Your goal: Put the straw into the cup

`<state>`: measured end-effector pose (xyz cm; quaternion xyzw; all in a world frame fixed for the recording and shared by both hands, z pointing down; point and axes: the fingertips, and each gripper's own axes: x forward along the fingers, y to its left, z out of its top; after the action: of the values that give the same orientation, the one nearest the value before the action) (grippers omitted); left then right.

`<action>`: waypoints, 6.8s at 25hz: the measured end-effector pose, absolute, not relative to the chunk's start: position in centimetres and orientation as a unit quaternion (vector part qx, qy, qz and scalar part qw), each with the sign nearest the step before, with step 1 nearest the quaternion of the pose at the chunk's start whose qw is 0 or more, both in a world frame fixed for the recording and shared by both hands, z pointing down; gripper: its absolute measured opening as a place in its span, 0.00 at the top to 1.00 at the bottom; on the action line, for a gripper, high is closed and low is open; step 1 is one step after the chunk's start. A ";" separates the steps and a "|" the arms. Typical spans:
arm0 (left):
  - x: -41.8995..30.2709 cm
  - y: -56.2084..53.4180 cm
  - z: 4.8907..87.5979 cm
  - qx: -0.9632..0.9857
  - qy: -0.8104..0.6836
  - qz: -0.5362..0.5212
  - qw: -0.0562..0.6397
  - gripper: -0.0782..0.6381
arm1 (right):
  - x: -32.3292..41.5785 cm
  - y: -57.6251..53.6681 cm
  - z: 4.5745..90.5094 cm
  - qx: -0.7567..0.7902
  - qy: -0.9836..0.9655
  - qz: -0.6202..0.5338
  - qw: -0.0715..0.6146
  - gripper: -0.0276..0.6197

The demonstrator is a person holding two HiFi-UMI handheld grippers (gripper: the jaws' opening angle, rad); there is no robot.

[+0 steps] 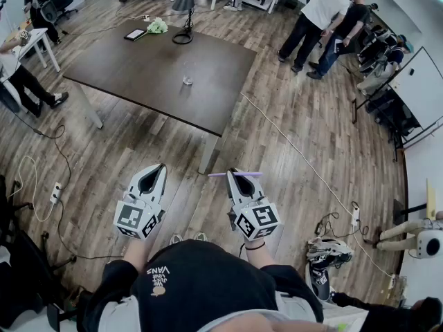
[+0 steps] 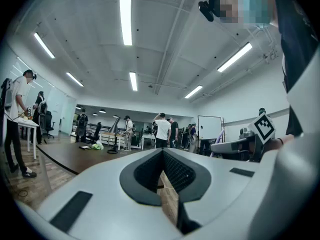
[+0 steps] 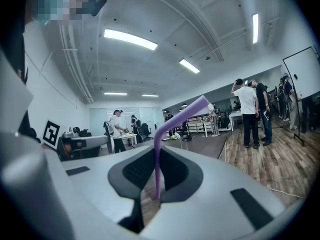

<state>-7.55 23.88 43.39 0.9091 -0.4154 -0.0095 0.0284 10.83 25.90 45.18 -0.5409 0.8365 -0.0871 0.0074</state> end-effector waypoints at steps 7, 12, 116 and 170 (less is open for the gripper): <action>-7.7 24.1 43.2 0.910 -0.414 -0.016 0.034 0.88 | 10.5 26.1 45.1 -0.539 0.838 -0.088 0.007 0.90; -8.0 24.3 43.2 0.908 -0.419 -0.006 0.020 0.88 | 10.3 26.3 45.1 -0.539 0.838 -0.088 0.009 0.90; -5.2 -20.8 45.1 0.913 -0.405 -0.012 0.041 0.88 | 12.4 -19.0 44.9 -0.529 0.844 -0.085 0.025 0.89; -5.5 -34.3 47.4 0.909 -0.412 0.001 0.069 0.88 | 8.7 -35.4 48.8 -0.491 0.864 -0.116 -0.007 0.89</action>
<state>-5.46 -34.32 47.45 0.9085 -0.4121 0.0012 0.0690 8.66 -35.42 48.81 -0.4905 0.8637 -0.1157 -0.0070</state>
